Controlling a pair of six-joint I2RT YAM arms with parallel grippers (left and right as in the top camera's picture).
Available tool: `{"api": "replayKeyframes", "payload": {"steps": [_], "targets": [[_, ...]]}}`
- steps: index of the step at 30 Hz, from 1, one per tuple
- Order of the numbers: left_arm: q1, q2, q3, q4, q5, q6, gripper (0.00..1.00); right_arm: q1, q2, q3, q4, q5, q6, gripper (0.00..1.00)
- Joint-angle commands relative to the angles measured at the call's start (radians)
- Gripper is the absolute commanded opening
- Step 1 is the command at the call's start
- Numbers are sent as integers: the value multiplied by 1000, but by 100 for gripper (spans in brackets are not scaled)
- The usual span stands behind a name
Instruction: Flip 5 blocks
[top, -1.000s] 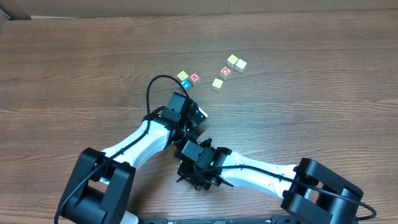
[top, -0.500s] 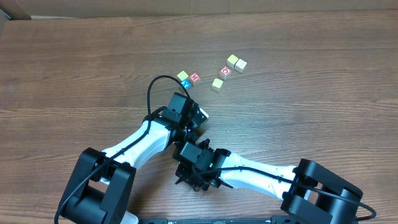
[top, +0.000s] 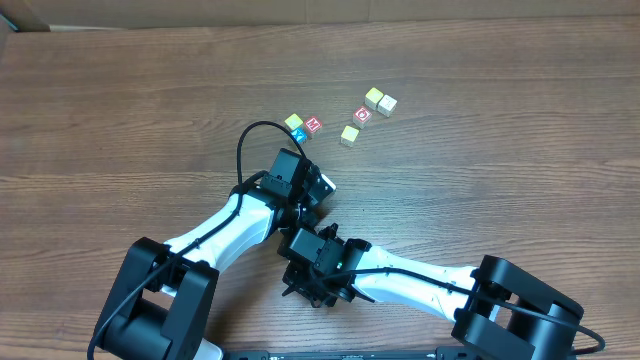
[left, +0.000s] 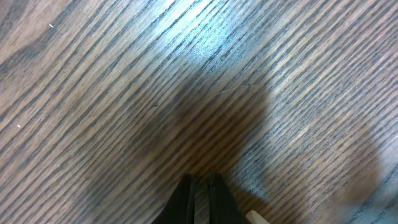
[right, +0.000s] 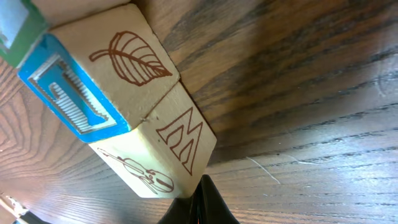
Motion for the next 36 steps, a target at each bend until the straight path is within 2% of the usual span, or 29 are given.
{"api": "replayKeyframes", "payload": {"steps": [1,36], "targets": [[-20,27,-20,-25,61,-8,4,-14,3,11,-1,95,12,4],[-20,27,-20,-10,60,-35,4,37,3,11,-55,98,45,4]]}}
